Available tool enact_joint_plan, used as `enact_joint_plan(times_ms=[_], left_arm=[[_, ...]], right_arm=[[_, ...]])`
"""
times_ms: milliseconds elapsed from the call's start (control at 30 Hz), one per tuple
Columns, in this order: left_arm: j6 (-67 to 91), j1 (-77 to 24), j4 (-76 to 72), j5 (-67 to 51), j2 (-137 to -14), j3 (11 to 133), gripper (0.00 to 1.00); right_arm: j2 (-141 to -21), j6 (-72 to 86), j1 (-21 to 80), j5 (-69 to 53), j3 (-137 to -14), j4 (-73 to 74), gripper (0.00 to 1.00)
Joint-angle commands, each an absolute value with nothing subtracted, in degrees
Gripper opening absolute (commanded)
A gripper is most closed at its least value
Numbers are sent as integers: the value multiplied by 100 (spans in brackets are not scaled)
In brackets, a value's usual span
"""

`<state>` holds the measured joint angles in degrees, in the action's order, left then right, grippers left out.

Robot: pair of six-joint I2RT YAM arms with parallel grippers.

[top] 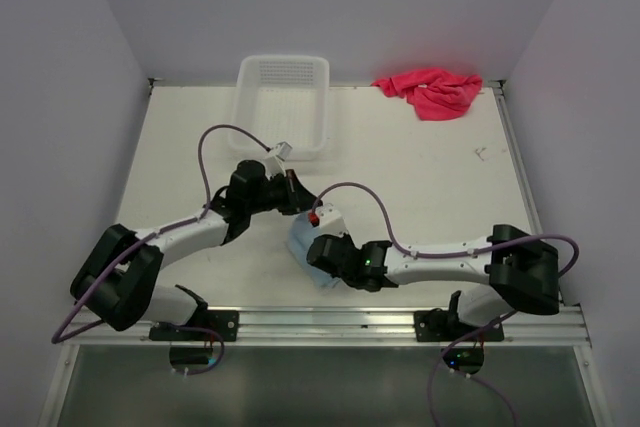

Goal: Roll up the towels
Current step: Roll the towel

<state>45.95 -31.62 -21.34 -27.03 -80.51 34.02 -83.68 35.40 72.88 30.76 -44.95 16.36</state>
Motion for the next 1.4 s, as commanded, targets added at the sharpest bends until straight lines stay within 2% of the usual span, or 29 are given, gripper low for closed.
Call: enact_joint_plan(times_ms=[0,233,367,500,600,700,733,800,833,900,1100,1167,1367], left_arm=[[4579,-3138,-1943,-2566,-7586,3656,0],[4526,-3181,-1942,-2558,-7435,3350,0],[4562,-3287,-2109,-2575,-7541,3129,0],[4562,-3348,-2188,-2566,-7664,2840,0],[4588,-3366,-2284,-2575,-7866,2568,0],[4684,-3384,-2548,-2593,-8103,2260,0],[4693,-3384,-2601,-2610,-8217,2189,0],[4720,-3375,-2759,-2619,-8305,2014,0],[4737,-3375,-2812,-2628,-8367,1978,0],[4737,-3384,-2848,-2637,-8394,1899,0],[4720,-3375,-2856,-2602,-8271,1872,0],[4667,-3375,-2848,-2610,-8262,1898,0],[4632,-3375,-2839,-2654,-8262,1925,0]], right_arm=[[-8770,3524,7611,4358,-4965,2231,24],[-10088,3884,8182,5228,-6368,3312,24],[-11107,4209,8647,6072,-7425,4812,24],[-11645,4272,8833,6241,-7831,5133,26],[-11497,4027,8833,5898,-7577,4626,28],[-11242,3850,8816,5634,-7357,4255,40],[-11189,3737,8815,5547,-7269,4123,49],[-10891,3613,8798,5257,-7172,3842,57],[-10750,3569,8763,5108,-7024,3702,66],[-10268,3542,8684,4635,-6856,3394,72],[-8626,3595,8122,3500,-5802,2226,76],[-7915,3682,7361,2022,-4796,1203,78],[-7919,4112,6610,415,-4281,379,82]])
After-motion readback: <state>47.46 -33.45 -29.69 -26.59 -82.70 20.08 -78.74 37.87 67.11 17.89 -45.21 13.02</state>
